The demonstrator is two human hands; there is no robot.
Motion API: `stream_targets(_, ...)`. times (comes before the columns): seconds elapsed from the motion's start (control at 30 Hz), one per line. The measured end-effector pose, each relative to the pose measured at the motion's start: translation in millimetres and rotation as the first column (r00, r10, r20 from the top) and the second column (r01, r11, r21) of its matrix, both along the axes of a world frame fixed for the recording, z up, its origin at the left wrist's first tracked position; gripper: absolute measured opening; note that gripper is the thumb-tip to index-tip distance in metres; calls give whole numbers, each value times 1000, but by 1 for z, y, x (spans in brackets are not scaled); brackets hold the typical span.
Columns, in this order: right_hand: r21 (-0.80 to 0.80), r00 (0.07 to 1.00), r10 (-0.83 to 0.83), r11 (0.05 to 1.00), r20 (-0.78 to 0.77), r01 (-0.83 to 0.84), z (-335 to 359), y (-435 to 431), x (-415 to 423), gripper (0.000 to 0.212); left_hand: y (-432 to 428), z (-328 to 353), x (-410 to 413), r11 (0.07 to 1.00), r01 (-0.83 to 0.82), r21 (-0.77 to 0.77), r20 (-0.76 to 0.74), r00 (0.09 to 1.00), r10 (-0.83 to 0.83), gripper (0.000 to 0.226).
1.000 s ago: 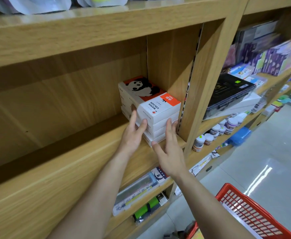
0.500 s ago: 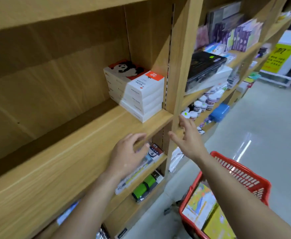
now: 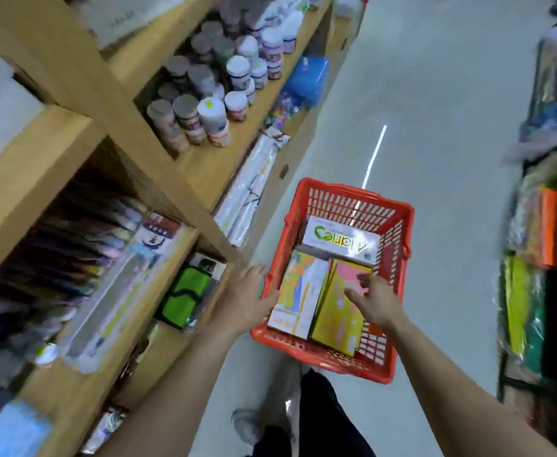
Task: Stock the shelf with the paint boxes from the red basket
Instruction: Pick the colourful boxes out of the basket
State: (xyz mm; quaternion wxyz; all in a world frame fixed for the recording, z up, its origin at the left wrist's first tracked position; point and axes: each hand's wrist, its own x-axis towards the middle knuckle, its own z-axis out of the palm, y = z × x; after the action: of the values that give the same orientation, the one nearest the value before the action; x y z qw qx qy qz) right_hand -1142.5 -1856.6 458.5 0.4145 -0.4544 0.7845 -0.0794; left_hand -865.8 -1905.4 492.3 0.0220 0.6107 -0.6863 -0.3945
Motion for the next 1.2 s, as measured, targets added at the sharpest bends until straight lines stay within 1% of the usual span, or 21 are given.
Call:
stream_targets(0.1, 52, 997, -10, 999, 76, 6, -55, -11, 6, 65, -20, -54, -14, 997, -42, 68, 33, 999, 40, 78)
stream_targets(0.17, 56, 992, -40, 998, 124, 33, -87, -24, 14, 66, -33, -85, -19, 995, -82, 57, 44, 996, 80, 80)
stream_targets(0.23, 36, 981, -93, 996, 172, 88, -115, -36, 24, 57, -44, -112, -22, 991, -125, 50, 23, 992, 124, 79)
stream_targets(0.3, 8, 961, -166, 986, 221, 168, -137, -44, 36, 44, -52, -133, -24, 991, -128, 36, -27, 991, 129, 71)
stream_targets(0.37, -1, 932, -247, 967, 264, 257, -155, -46, 49, 49, -52, -149, -26, 996, -91, -27, -75, 993, 89, 55)
stream_targets(0.4, -19, 924, -280, 955, 259, 294, -162, -46, 54, 50, -52, -155, -26, 995, -83, -52, -99, 992, 78, 49)
stream_targets(0.47, -53, 922, -314, 941, 227, 334, -172, -43, 65, 53, -50, -162, -26, 994, -110, -23, -184, 977, 104, 42)
stream_targets(0.53, -42, 911, -352, 929, 215, 368, -181, -39, 74, 55, -50, -170, -24, 993, -114, 34, -274, 954, 119, 37)
stream_targets(0.57, -18, 917, -350, 933, 190, 359, -184, -37, 79, 58, -51, -174, -22, 991, -118, 55, -307, 943, 129, 35)
stream_targets(0.63, 26, 939, -310, 951, 147, 310, -190, -33, 89, 79, -51, -178, -20, 989, -131, 72, -353, 924, 148, 36)
stream_targets(0.67, 32, 942, -296, 955, 158, 295, -193, -30, 94, 90, -51, -179, -19, 989, -130, 72, -360, 921, 147, 37)
stream_targets(0.7, 30, 938, -296, 955, 182, 296, -195, -27, 97, 97, -51, -180, -18, 989, -128, 80, -359, 921, 149, 38)
stream_targets(0.77, 20, 921, -317, 947, 227, 321, -200, -20, 98, 102, -49, -183, -15, 987, -131, 94, -352, 923, 156, 39)
stream_targets(0.83, 44, 900, -342, 938, 269, 343, -200, -15, 99, 105, -48, -184, -15, 987, -132, 90, -355, 922, 156, 38)
stream_targets(0.93, 61, 873, -345, 936, 343, 346, -200, -17, 101, 101, -48, -183, -17, 984, -136, 114, -383, 908, 169, 37)
stream_targets(1.0, 84, 852, -385, 921, 356, 381, -198, -20, 95, 89, -48, -178, -18, 985, -134, 104, -386, 908, 164, 39)
stream_targets(1.07, 100, 842, -453, 890, 292, 444, -197, -22, 87, 69, -49, -176, -18, 985, -129, 115, -384, 909, 164, 39)
stream_targets(1.1, 101, 840, -476, 879, 259, 466, -196, -22, 86, 63, -49, -175, -18, 983, -132, 127, -388, 905, 172, 39)
stream_targets(1.13, 95, 846, -478, 878, 234, 470, -196, -25, 87, 60, -49, -174, -18, 982, -135, 131, -397, 901, 177, 39)
stream_targets(1.2, 84, 861, -470, 882, 196, 463, -196, -30, 95, 62, -49, -171, -19, 982, -136, 134, -409, 895, 179, 39)
